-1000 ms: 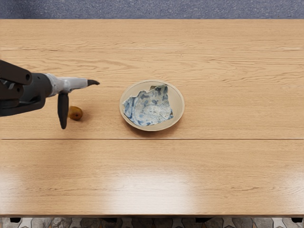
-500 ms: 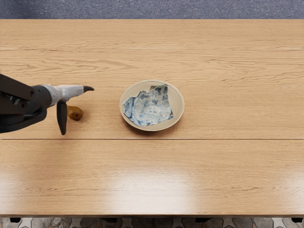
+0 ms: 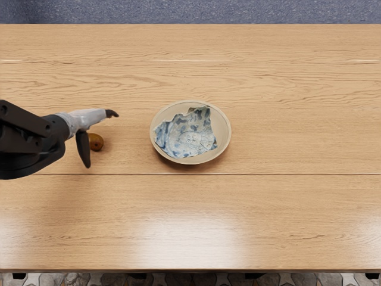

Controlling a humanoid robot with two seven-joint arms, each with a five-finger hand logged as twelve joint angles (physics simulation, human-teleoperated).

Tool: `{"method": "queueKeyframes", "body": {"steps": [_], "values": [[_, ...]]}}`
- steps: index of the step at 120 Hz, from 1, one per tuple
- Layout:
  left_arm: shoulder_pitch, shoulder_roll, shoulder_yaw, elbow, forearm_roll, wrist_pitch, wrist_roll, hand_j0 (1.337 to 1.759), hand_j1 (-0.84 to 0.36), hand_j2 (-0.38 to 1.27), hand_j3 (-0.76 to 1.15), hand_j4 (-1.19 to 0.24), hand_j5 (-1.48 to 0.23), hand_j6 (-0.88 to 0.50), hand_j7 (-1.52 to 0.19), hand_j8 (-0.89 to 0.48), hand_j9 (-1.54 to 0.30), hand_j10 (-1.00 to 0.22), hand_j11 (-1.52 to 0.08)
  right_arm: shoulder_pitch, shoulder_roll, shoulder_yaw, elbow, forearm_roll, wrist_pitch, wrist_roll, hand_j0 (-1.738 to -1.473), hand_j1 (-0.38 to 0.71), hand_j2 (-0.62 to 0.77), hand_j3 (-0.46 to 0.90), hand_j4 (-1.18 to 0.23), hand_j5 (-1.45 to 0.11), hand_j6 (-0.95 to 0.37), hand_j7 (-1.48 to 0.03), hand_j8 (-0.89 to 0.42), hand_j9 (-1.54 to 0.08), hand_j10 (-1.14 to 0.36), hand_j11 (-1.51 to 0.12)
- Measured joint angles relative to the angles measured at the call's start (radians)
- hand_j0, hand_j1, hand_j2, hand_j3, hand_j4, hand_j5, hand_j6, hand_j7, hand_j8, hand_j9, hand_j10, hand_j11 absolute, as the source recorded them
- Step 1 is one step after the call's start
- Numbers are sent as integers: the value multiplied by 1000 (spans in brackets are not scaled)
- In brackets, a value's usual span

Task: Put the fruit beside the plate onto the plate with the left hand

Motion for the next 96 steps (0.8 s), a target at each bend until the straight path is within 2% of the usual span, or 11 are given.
{"method": "queueKeyframes", "body": {"steps": [14, 22, 35, 96], "values": [[12, 0, 1, 1, -3, 4, 0, 1658, 141, 35, 0, -174, -226, -174, -226, -174, -226, -174, -226, 0, 0, 0, 0, 0, 0, 0, -1658, -339, -2, 0, -8, -10, -8, -10, -8, -10, -8, -10], [44, -1, 1, 15, -4, 15, 0, 1658, 121, 38, 0, -191, -248, -191, -248, -191, -248, -191, -248, 0, 0, 0, 0, 0, 0, 0, -1658, -339, -2, 0, -8, -10, -8, -10, -8, -10, -8, -10], [47, 1, 0, 32, -5, 24, 0, 1658, 99, 42, 0, -209, -271, -209, -271, -209, -271, -209, -271, 0, 0, 0, 0, 0, 0, 0, -1658, -339, -2, 0, -8, -10, -8, -10, -8, -10, -8, -10], [75, 2, -5, 88, -8, 45, 0, 1658, 70, 47, 0, -233, -302, -233, -302, -233, -302, -233, -302, 0, 0, 0, 0, 0, 0, 0, -1658, -339, -2, 0, -8, -10, -8, -10, -8, -10, -8, -10]]}}
